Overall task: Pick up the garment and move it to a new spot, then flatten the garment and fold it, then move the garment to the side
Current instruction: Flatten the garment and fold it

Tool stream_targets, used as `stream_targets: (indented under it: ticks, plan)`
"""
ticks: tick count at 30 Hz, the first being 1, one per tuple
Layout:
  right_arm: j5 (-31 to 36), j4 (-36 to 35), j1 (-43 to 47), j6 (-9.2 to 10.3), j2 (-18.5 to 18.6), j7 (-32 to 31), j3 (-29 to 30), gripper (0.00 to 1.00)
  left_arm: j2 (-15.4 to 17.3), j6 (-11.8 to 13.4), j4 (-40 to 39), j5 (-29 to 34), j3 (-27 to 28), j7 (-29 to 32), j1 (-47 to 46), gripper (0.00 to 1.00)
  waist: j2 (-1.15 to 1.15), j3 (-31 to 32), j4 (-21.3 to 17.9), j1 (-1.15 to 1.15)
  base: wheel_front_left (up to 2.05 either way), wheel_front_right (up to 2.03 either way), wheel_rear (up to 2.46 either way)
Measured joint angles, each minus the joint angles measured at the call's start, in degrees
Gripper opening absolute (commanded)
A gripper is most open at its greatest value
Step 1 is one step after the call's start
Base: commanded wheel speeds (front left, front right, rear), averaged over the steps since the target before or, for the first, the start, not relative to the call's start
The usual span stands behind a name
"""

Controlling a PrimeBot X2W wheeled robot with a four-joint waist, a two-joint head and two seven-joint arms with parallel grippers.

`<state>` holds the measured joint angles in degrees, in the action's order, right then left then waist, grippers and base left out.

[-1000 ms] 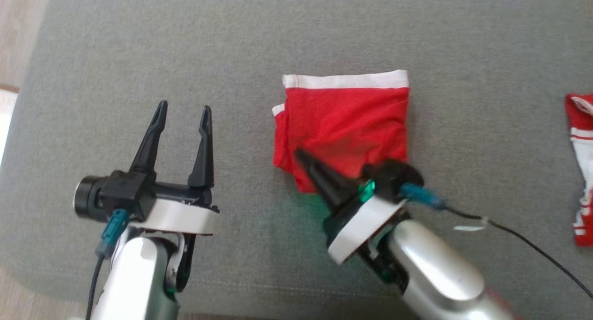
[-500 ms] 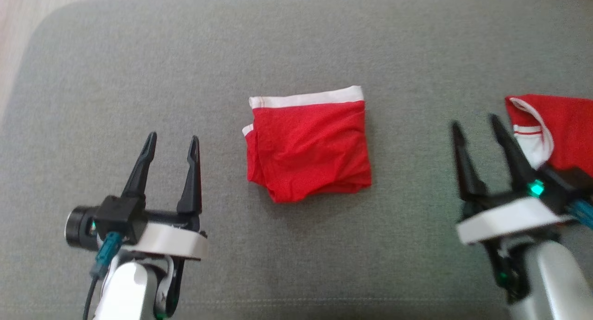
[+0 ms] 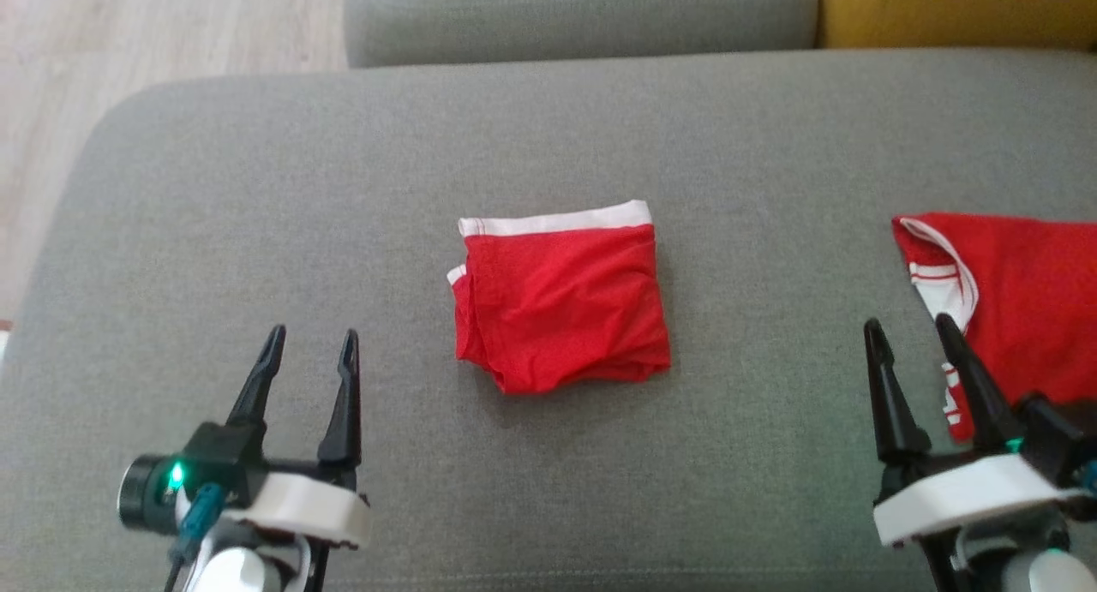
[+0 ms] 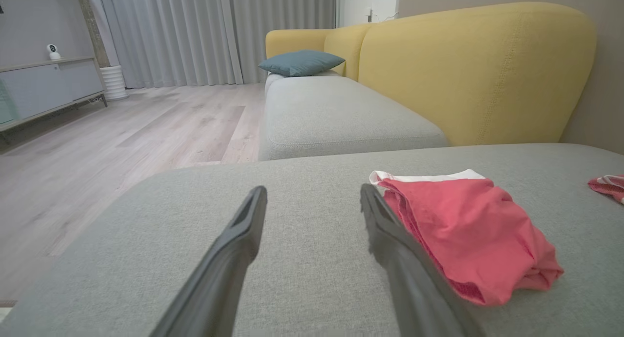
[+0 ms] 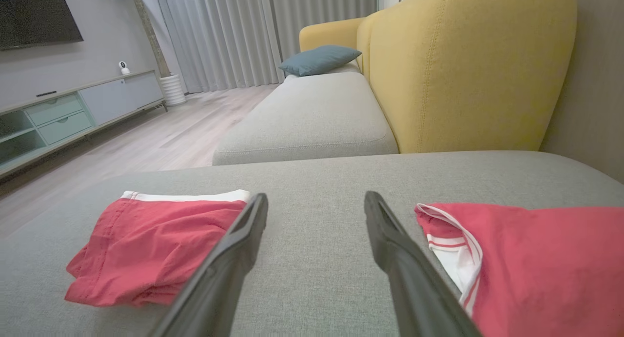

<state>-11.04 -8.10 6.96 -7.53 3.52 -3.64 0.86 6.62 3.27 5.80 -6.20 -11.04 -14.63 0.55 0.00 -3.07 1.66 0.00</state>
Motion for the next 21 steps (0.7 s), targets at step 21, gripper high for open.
stream_targets:
  ticks: [21]
  plan:
    - [1.07, -3.59, 4.48, 0.0, -0.97, -2.92, 1.53, 1.0, 1.59, 1.79, -0.02, -0.01, -0.02, 1.26, 3.99, 1.0, 0.0, 3.86, 0.5, 0.0, 0.0, 0.0, 0.0]
